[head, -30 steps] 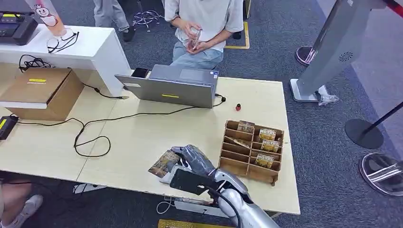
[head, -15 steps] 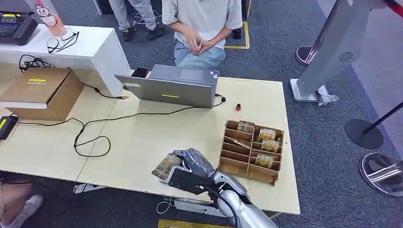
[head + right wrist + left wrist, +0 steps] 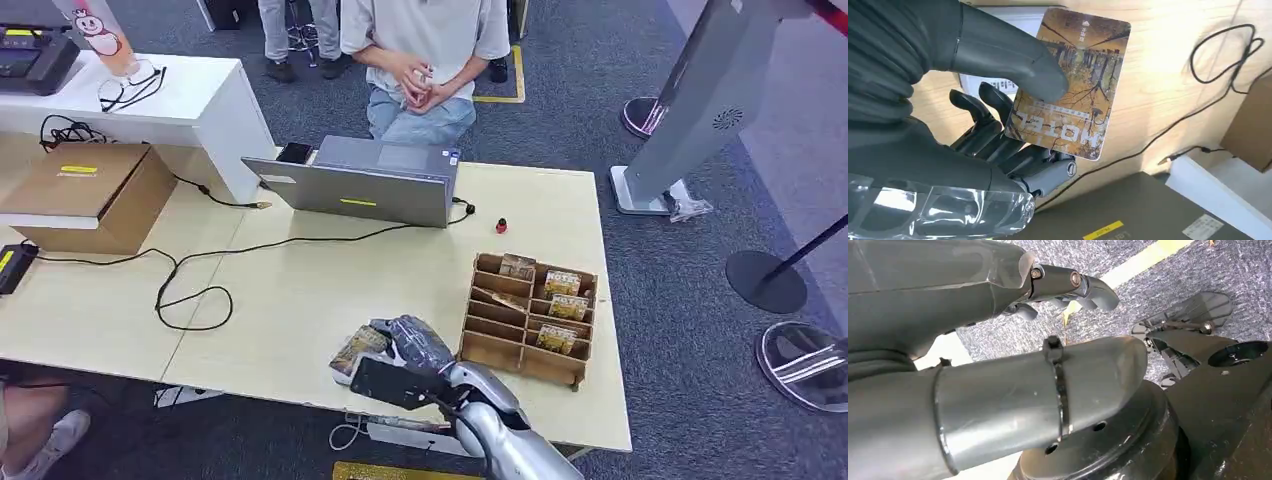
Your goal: Pass the card to the sensor for recognition and then transmit it.
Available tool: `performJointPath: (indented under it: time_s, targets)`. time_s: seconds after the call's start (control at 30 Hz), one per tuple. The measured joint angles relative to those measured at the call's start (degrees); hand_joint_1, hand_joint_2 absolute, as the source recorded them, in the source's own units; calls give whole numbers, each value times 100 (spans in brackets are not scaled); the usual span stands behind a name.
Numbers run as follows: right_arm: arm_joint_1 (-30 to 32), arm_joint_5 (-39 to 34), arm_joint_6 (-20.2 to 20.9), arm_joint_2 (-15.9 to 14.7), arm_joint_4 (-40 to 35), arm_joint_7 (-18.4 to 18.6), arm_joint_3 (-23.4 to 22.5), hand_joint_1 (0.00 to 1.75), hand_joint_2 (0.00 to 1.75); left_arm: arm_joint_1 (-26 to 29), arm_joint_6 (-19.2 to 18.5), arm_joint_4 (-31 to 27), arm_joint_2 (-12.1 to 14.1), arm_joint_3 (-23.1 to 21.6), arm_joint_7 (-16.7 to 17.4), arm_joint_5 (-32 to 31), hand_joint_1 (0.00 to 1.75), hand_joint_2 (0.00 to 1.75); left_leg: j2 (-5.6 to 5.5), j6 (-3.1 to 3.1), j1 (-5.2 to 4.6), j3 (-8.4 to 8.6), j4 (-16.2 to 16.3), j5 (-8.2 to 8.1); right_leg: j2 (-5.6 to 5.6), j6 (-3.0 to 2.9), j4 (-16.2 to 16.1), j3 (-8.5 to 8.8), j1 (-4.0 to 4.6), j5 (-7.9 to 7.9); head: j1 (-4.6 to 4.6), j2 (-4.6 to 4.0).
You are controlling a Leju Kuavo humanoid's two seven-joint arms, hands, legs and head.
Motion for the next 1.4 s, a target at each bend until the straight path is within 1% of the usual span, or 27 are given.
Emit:
performJointPath:
  time_s: [0.2, 0.67, 0.9, 1.13, 1.4]
  targets:
    - [-23, 135, -65, 37, 103, 61, 87, 175, 175, -12, 11, 0, -2, -4, 13, 0, 0, 0, 0, 0, 0, 0, 0, 0, 0, 0, 0, 0, 0, 0, 0, 0]
    - [-98, 238, -65, 146, 249, 107, 232, 175, 175, -12, 13, 0, -2, -37, 13, 42, 0, 0, 0, 0, 0, -1, 0, 0, 0, 0, 0, -1, 0, 0, 0, 0]
    - [-194, 420, -63, 205, 398, 166, 361, 175, 175, -13, 15, 0, -2, -65, 13, 61, 0, 0, 0, 0, 0, -1, 0, 0, 0, 0, 0, -1, 0, 0, 0, 0]
    - [-309, 424, -42, 361, 655, 201, 494, 175, 175, -12, 15, 0, -7, -103, 11, 98, 0, 0, 1, 0, 1, -1, 0, 0, 0, 0, 0, -2, 0, 0, 2, 0]
    - [-493, 402, -61, 522, 1099, 302, 514, 175, 175, -10, 15, 0, -7, -103, 13, 179, 0, 0, 0, 0, 0, -2, 0, 0, 0, 0, 0, -1, 0, 0, 2, 0]
